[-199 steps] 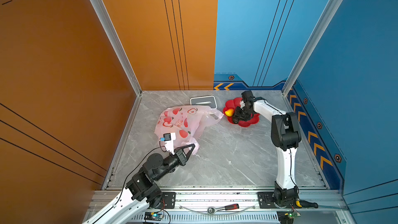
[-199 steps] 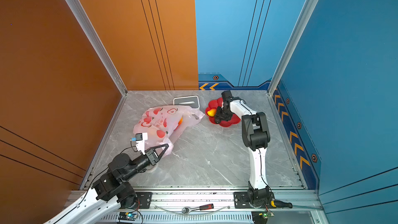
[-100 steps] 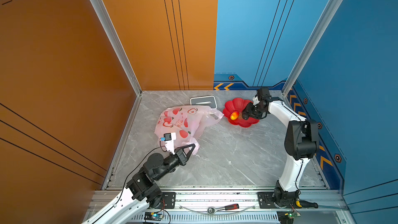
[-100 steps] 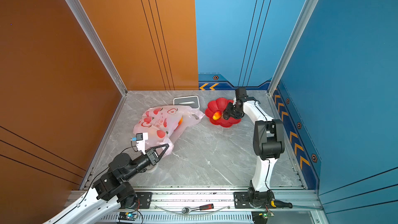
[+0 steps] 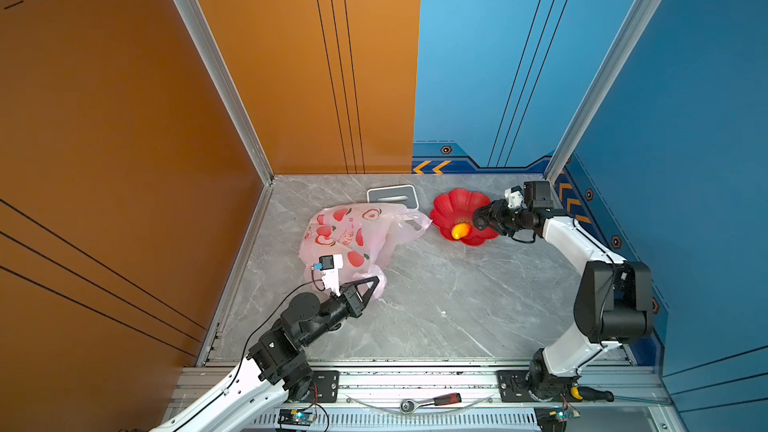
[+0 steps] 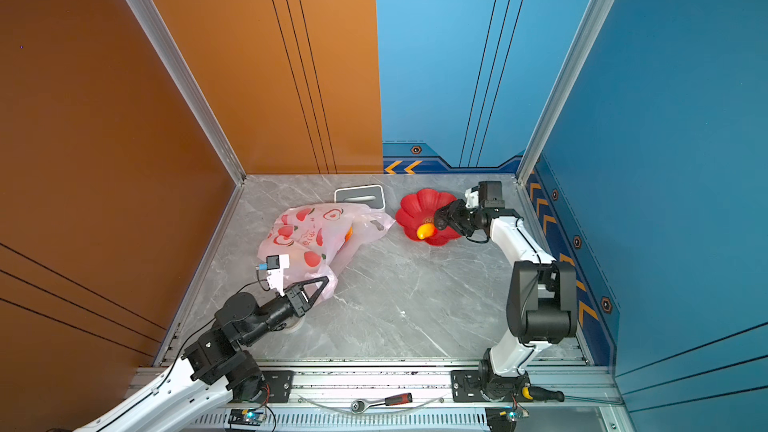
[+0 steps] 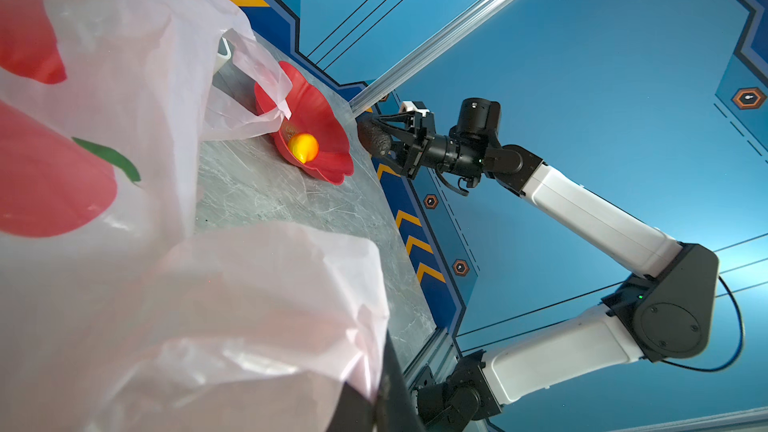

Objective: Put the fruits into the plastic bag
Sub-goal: 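Lift the avocado with the right gripper and carry it to the bag mouth, then push the right gripper into the bag and release the avocado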

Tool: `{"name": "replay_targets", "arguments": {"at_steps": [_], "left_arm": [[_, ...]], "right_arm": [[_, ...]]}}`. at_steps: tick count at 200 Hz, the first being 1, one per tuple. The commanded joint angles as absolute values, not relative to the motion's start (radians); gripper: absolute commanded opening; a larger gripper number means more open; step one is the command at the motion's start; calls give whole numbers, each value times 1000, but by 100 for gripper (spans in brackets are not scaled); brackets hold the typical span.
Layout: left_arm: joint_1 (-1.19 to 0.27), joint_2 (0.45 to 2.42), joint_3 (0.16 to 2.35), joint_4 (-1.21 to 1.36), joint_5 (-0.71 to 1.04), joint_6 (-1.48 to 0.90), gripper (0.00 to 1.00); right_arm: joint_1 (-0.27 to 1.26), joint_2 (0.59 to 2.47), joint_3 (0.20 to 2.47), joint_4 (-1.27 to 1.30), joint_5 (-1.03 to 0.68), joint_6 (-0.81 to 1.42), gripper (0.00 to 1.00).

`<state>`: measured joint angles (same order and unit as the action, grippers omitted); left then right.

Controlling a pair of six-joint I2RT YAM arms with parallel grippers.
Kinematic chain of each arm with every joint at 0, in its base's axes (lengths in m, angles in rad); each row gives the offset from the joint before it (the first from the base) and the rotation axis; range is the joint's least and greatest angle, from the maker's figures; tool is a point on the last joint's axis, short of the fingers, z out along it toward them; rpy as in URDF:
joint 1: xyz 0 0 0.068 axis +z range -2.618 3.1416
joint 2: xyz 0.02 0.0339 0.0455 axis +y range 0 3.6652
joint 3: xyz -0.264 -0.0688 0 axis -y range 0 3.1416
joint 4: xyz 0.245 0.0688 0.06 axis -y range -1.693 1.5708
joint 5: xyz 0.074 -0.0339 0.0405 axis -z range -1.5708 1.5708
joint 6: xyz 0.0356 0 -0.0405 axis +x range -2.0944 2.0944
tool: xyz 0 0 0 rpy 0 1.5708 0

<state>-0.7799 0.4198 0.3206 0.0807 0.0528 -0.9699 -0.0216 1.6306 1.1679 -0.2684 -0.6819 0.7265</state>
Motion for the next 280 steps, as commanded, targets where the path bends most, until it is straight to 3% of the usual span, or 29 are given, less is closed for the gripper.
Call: {"name": "replay_targets", "arguments": {"at_steps": [1,47,73,170,280], "left_arm": [[-778,438,311,134,58,-974,0],[-778,475,313,168,70,-976,0],[-778,476,313,170,71,-976,0],[-781,448,302,166,63,-979,0],[-780,403,301,137,55,-978,0]], "right_arm": [[-28,1555,1097,-21,-836,878,48],[33,1496,966,387,-968,1149,48],[124,1494,949,477,-1009,1193,48],[473,1603,1071,137,-919,899,48],[613,1773,1175,31,-867,819,48]]}}
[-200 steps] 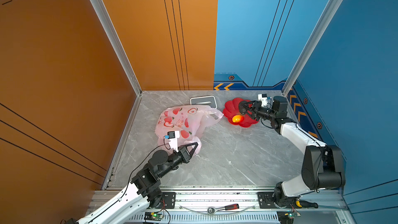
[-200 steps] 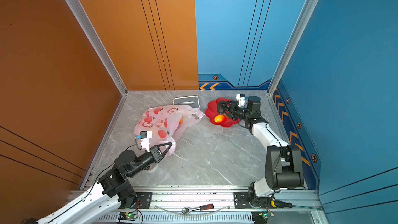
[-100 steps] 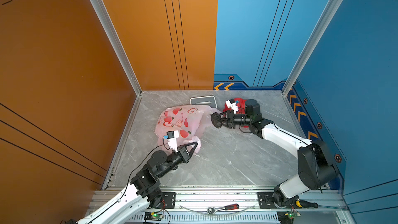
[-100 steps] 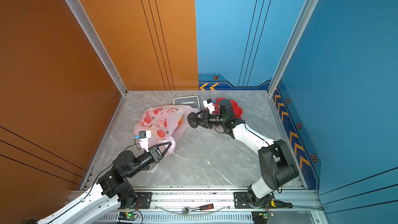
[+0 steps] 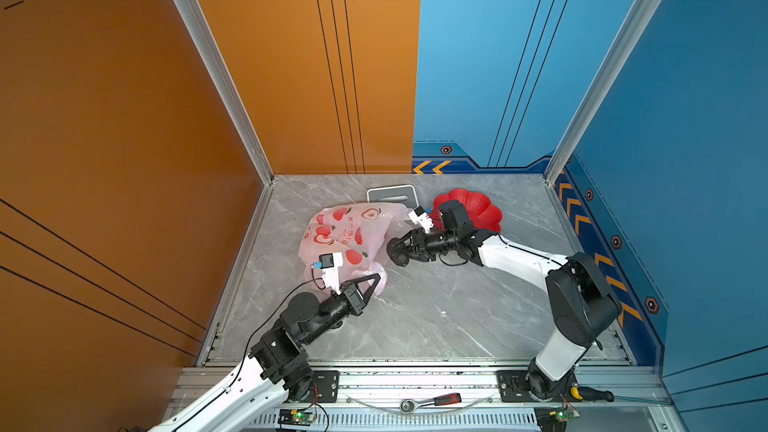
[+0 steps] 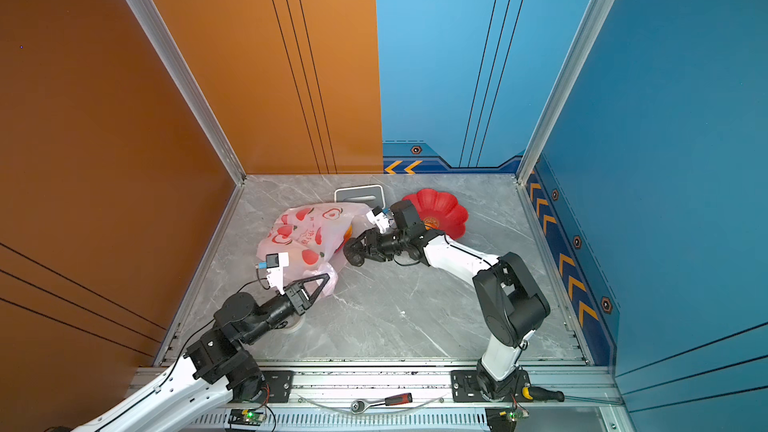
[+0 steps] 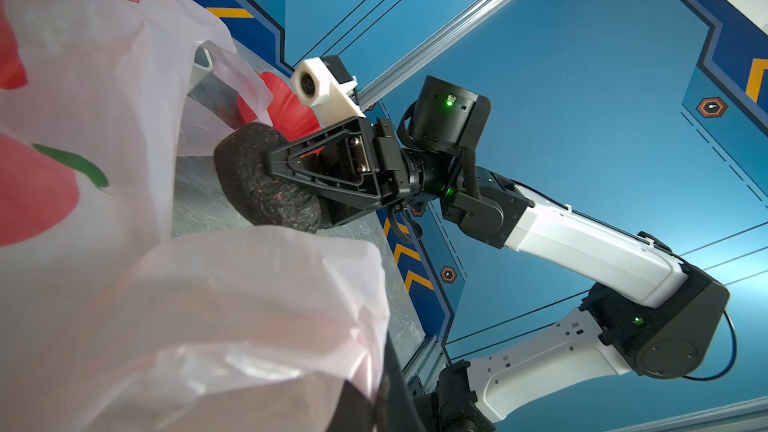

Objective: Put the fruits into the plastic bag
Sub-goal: 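Push the right gripper into the bag and release the avocado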

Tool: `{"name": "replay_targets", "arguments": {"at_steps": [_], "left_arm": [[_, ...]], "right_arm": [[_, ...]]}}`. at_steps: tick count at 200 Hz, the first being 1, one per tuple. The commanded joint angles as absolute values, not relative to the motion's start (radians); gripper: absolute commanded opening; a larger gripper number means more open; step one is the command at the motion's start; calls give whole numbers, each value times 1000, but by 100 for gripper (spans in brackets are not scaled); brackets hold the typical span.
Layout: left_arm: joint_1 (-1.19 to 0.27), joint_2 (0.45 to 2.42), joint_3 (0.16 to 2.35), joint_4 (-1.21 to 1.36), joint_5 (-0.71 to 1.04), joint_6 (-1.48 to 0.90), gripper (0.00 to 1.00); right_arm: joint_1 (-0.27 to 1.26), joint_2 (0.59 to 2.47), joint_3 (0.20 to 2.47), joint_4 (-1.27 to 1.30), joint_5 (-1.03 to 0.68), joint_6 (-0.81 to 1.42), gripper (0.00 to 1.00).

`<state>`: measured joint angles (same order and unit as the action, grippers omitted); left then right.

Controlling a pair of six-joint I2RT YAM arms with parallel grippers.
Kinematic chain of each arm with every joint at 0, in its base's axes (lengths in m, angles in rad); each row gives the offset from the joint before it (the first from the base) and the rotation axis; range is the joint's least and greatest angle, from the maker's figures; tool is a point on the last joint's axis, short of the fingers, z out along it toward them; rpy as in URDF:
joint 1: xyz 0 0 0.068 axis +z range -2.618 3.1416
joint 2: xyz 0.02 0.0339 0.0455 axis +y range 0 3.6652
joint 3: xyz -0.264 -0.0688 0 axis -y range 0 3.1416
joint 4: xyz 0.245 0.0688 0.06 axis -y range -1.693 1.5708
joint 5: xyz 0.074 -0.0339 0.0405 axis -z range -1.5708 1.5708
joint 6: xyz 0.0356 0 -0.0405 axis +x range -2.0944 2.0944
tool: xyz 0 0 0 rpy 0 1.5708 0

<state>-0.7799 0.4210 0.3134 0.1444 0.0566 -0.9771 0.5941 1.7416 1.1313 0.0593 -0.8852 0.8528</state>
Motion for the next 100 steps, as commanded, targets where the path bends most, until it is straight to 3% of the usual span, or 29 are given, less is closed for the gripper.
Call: {"name": "replay_targets", "arguments": {"at_steps": [1,100], "left_arm": [[-780,403,301,137,55,-978,0],[-784,384,293,124,58,-980,0]], "right_arm": [[614,1775,1177,31,-867,819,48],[691,1971,1390,-54,-875,792,47]]}}
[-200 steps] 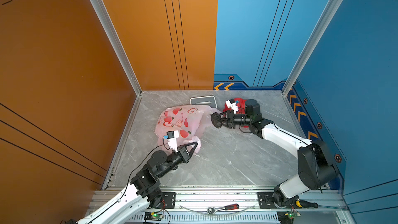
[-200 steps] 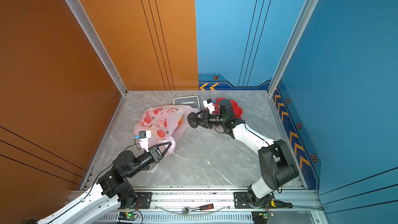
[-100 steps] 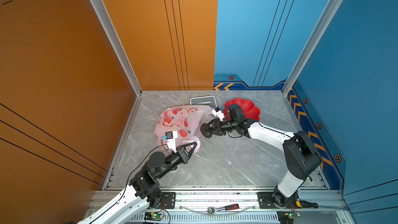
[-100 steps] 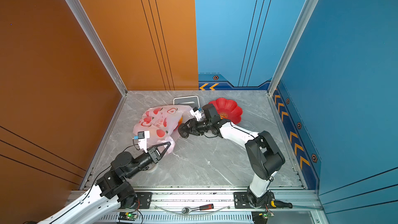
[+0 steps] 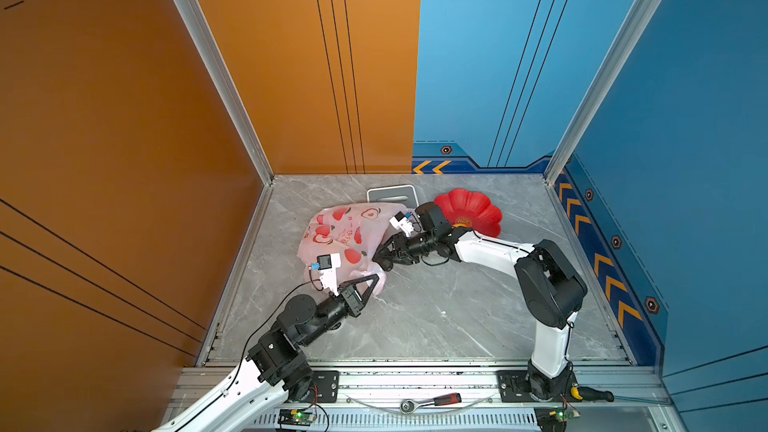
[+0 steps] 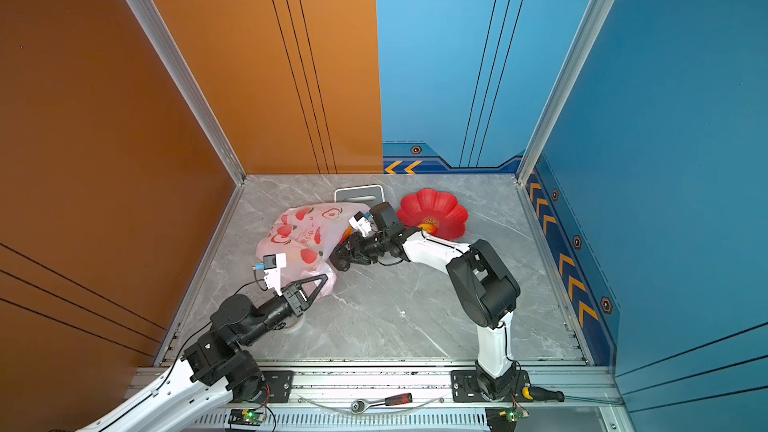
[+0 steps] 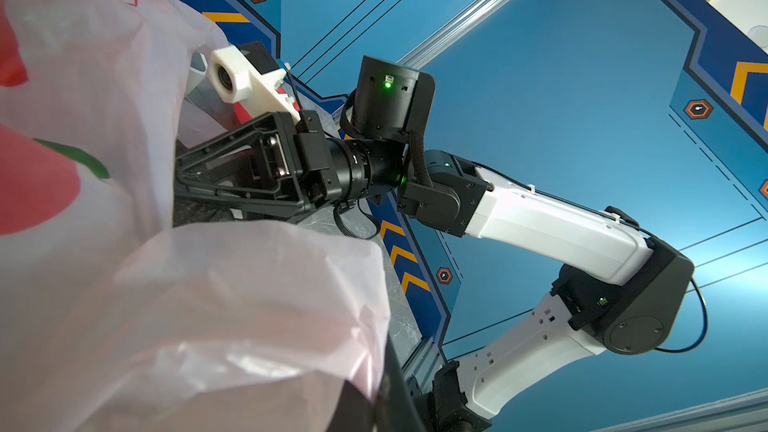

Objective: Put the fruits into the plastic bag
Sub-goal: 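Push the right gripper into the bag and release the avocado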

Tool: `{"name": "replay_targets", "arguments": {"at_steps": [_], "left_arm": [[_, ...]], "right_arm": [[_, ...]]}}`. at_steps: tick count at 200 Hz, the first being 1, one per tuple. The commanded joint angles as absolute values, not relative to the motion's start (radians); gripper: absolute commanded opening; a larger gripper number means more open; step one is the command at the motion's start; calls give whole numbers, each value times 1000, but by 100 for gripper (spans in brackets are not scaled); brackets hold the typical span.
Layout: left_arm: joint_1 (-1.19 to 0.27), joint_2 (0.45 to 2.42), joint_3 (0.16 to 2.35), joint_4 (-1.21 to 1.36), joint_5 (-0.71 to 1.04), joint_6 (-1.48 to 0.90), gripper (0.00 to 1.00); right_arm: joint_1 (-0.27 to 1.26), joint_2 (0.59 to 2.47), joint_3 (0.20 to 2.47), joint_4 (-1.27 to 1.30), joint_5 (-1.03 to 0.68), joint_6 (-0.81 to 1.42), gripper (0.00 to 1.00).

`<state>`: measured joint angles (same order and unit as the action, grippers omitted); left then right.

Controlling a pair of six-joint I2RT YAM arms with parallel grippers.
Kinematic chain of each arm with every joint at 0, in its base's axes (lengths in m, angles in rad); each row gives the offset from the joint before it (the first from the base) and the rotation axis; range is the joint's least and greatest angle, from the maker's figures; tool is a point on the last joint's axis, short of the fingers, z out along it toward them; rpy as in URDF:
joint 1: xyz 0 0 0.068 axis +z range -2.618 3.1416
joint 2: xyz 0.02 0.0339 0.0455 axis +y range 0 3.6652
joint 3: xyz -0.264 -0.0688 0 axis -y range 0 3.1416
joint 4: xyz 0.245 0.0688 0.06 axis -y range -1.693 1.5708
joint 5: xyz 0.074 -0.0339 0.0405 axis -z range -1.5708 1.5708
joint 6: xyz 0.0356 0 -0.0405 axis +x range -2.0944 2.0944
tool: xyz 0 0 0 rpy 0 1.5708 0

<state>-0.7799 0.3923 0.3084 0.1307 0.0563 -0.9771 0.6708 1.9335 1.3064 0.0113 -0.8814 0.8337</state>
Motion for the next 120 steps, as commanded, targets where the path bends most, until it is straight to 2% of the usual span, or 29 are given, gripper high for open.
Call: {"name": "replay_targets", "arguments": {"at_steps": [1,120], "left_arm": [[-784,384,292,124,58,-980,0],[-793,367,282,123,48,-983,0]], "right_arm": [[691,1973,1394,-56,-876,791,47],[806,2227,1694,-114,-929,814,47]]}}
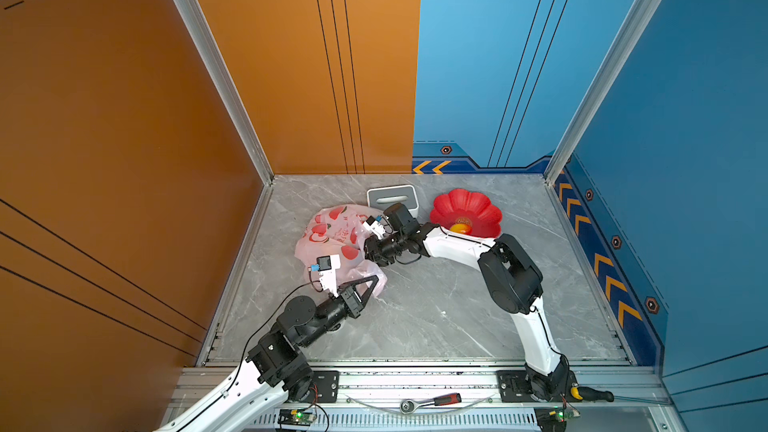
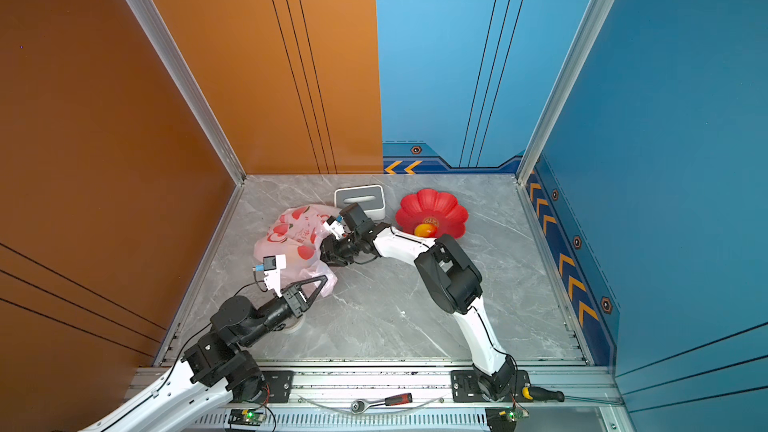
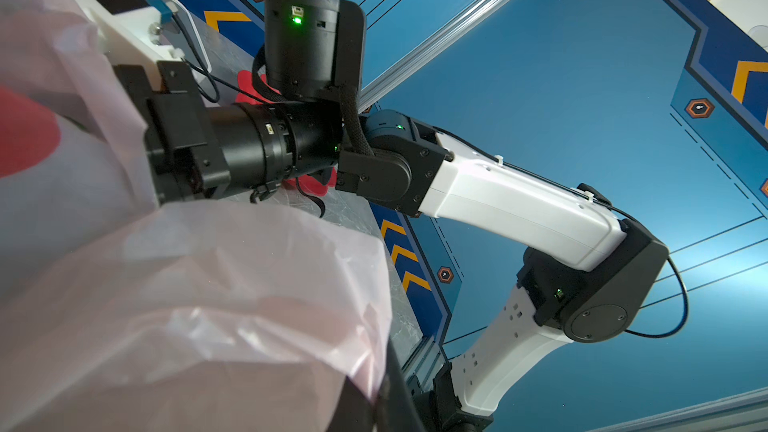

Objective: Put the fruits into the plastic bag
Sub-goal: 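Push the right gripper into the bag and release the avocado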

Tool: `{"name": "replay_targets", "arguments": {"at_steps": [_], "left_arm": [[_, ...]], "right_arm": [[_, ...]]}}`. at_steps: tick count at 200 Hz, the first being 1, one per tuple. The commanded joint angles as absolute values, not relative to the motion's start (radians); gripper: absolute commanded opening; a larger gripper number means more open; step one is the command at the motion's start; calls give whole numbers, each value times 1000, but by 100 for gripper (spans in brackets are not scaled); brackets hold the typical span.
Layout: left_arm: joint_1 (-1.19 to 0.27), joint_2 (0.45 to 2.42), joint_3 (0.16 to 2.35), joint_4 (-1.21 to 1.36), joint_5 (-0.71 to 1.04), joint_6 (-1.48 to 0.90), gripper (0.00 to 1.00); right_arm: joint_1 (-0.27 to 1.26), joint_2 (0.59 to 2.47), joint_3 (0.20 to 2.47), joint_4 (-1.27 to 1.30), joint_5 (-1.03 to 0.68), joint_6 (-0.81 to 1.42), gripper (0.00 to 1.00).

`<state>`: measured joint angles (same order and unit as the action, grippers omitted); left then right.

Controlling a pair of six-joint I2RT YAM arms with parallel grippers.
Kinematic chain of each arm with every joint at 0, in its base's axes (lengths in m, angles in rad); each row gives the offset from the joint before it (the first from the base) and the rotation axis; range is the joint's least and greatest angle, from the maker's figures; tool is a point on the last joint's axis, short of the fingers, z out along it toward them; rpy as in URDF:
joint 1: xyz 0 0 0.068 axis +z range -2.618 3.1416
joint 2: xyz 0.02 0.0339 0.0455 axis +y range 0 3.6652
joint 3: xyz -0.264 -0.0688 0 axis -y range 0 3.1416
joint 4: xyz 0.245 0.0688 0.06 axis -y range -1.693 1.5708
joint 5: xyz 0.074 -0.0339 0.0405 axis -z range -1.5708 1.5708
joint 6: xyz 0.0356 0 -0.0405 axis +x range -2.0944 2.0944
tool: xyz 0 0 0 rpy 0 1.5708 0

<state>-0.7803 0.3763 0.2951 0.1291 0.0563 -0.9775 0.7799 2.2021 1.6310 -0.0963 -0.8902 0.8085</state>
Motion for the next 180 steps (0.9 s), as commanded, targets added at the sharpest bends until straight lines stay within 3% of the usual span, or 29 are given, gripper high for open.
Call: {"name": "replay_targets", "arguments": {"at_steps": [1,43,97,180], "left_arm": [[-793,365,282,123,48,-983,0],[-792,359,278,114,41,-983,0],[-793,346,282,92,33,-982,0],[-793,346,287,89,31,-982,0]], "right_arm": [[807,2229,1695,-115,-929,815,47],[841,2277,1741,-117,-935,828,49],[853,2298,1750,-122,-936,829,68],[854,2291,1736,-123,-933,824,69]]}}
